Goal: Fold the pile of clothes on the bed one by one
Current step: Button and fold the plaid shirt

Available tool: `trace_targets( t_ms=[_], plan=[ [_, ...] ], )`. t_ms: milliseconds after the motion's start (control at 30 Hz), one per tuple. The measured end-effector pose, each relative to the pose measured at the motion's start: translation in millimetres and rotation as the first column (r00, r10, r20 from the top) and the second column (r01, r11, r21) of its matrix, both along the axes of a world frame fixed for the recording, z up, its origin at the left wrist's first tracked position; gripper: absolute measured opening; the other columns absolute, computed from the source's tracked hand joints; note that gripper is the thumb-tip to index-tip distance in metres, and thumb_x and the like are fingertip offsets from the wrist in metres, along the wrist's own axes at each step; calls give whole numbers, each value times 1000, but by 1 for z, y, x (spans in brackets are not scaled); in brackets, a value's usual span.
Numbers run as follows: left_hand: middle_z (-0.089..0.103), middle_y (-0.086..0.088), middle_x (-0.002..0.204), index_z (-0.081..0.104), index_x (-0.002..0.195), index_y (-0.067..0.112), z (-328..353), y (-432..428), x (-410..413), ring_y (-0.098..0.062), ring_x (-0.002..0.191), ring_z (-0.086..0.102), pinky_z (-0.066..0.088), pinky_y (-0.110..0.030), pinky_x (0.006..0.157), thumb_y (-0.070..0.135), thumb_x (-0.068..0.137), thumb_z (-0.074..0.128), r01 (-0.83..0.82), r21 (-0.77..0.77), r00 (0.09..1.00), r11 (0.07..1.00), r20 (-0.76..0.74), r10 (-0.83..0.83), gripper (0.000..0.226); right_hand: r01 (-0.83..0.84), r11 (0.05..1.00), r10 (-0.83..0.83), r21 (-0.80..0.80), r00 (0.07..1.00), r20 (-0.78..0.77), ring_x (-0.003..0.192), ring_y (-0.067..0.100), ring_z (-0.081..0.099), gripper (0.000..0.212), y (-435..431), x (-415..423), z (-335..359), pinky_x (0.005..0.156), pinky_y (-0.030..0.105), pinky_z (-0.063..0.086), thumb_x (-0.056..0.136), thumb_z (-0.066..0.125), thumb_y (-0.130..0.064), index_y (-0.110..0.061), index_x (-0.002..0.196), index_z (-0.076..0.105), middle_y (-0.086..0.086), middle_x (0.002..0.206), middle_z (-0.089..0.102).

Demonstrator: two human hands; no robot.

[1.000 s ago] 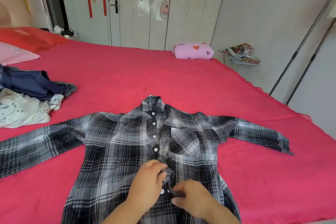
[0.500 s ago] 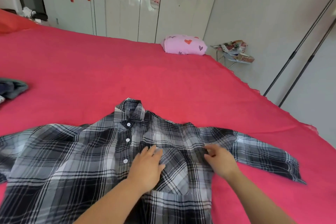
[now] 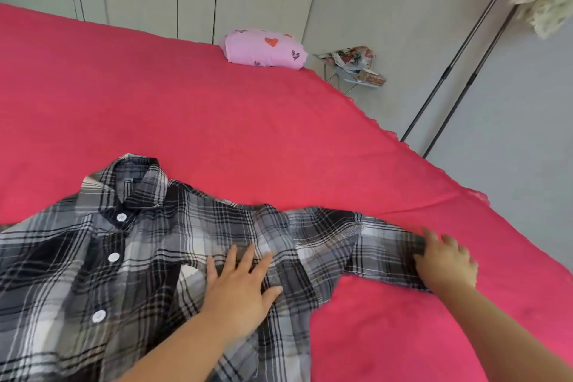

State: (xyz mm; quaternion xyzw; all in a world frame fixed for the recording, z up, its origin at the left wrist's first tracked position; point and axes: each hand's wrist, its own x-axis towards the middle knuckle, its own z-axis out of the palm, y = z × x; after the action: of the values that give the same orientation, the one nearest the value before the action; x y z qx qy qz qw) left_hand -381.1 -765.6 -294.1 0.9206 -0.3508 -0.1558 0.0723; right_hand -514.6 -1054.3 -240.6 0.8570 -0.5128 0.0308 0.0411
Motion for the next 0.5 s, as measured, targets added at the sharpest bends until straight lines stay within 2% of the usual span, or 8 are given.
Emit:
trace_targets(
  t_ms=[100,167,200,300,333,400,500],
  plan=[
    [-11,4,157,-5,147,38,-1,-1,0,-27,144,-13,-7,-56,112,62,92,18,2,9,1000,1000,0,-2,64,185,963,-198,197,979,46,130,40,32,83,-14,-11,-10,104,56,28,83,60,-51,-26,147,13,18,140,34],
    [-11,4,157,-5,147,38,-1,-1,0,-27,144,-12,-7,-56,112,62,92,17,3,9,1000,1000,3,-3,64,205,938,-239,278,967,93,125,44,39,88,-21,-15,-18,102,55,35,80,63,-50,-18,146,15,25,134,39],
    [-11,3,157,-5,147,38,-1,0,-1,-27,144,-12,-7,-56,112,62,92,17,5,7,1000,1000,7,-5,64,193,942,-226,274,970,92,121,44,43,82,-22,-16,-20,99,52,39,80,65,-47,-14,143,23,26,128,43],
    [-10,3,157,-4,147,36,1,2,-2,-27,144,-12,-8,-55,113,61,93,17,2,-3,1000,1000,17,-2,64,104,982,-123,158,986,112,108,43,52,45,-14,-13,-14,90,48,46,85,60,-24,-9,125,46,24,113,50],
    [-10,3,157,-3,147,36,2,2,-2,-27,144,-12,-9,-55,113,61,93,18,0,-6,1000,1000,18,0,64,54,992,-71,115,987,144,105,42,53,40,-9,-9,-8,88,47,47,85,55,-16,-11,124,49,24,111,50],
    [-5,3,158,1,148,34,4,3,-2,-26,145,-8,-7,-54,114,60,93,21,-12,-21,1000,1000,12,13,64,-45,998,35,40,973,229,104,42,53,40,6,4,7,84,44,46,86,46,-8,-14,125,52,23,112,50],
    [12,5,157,12,148,30,12,4,-3,-21,145,4,-1,-52,116,58,94,26,-68,-133,998,989,7,69,63,-205,978,203,-34,907,369,102,41,53,39,43,34,37,79,42,45,90,42,-10,-15,127,51,21,112,50]
  ],
)
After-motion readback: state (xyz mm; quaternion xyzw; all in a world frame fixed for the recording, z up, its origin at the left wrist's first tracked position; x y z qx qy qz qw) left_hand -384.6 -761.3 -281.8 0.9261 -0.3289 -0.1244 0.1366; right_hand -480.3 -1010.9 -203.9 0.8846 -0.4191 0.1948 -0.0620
